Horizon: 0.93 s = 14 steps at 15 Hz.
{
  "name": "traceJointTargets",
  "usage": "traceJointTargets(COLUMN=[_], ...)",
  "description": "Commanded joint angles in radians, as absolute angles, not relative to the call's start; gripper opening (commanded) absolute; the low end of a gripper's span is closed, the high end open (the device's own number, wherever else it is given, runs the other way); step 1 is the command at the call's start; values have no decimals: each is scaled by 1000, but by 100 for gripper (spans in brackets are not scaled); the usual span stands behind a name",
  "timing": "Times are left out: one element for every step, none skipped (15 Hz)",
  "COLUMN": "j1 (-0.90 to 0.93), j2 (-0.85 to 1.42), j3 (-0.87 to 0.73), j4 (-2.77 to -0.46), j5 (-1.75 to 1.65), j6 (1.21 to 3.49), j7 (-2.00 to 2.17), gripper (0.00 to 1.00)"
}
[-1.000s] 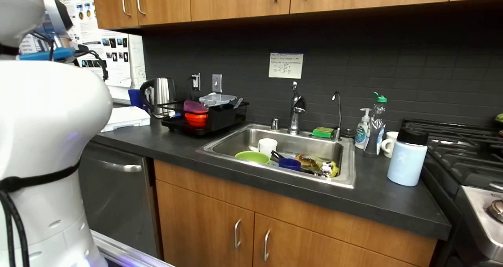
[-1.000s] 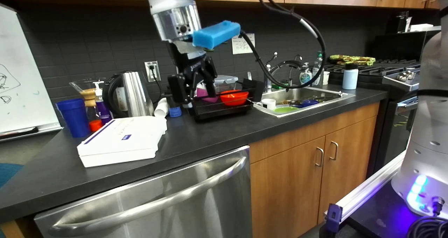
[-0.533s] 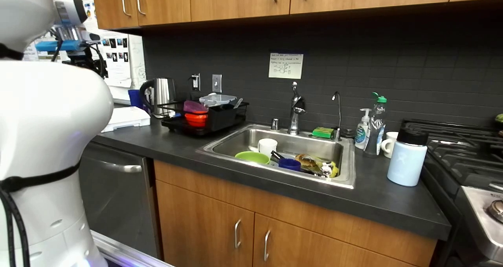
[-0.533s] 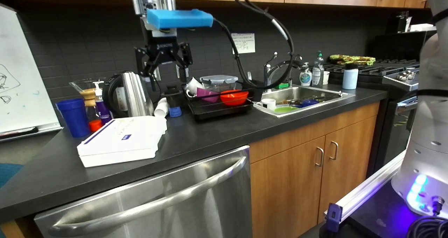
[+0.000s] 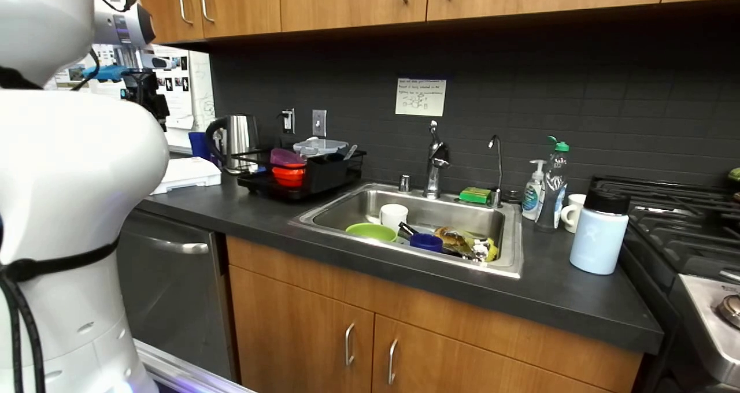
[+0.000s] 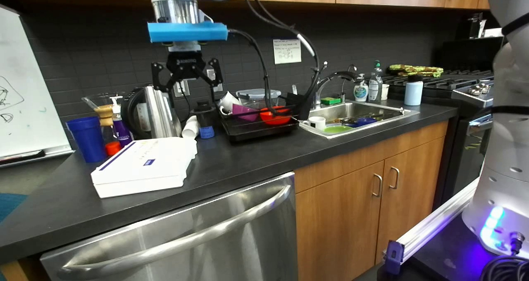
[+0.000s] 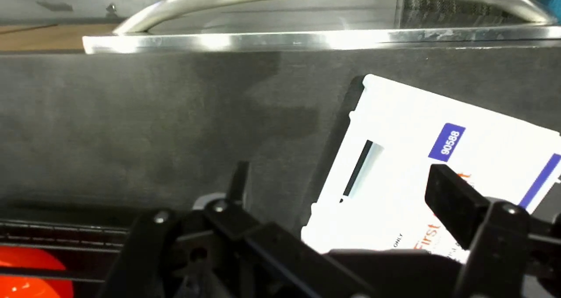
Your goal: Lift the lid off the white boxed case and place it on the kitchen counter
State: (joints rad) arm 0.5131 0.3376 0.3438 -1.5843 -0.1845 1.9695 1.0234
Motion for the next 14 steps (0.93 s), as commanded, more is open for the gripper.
traceJointTargets(j1=[553, 560, 564, 569, 570, 569, 569, 566, 565, 564, 561, 561, 559, 558], j2=[389, 396, 404, 410, 423, 430, 439, 447, 459, 470, 481, 489, 498, 506], j3=[312, 307, 304, 300, 297, 296, 295, 294, 292, 289, 285, 282, 279, 280], j4=[-1513, -1507, -1502, -1496, -1486, -1484, -1480, -1479, -1478, -1475, -1469, -1466, -1464, -1462], j5=[-154, -156, -152, -153, -148, -141, -132, -119, -110, -102, -94, -85, -77, -67], j6=[1946, 1950, 1955, 1959, 1962, 1965, 1967, 1970, 1975, 1983, 1988, 1993, 2003, 2009], j7=[1151, 1177, 1195, 1214, 1224, 1227, 1227, 1223, 1215, 1208, 1203, 1200, 1193, 1181], gripper=[100, 100, 100, 100, 100, 100, 100, 100, 100, 100, 100, 100, 100, 100])
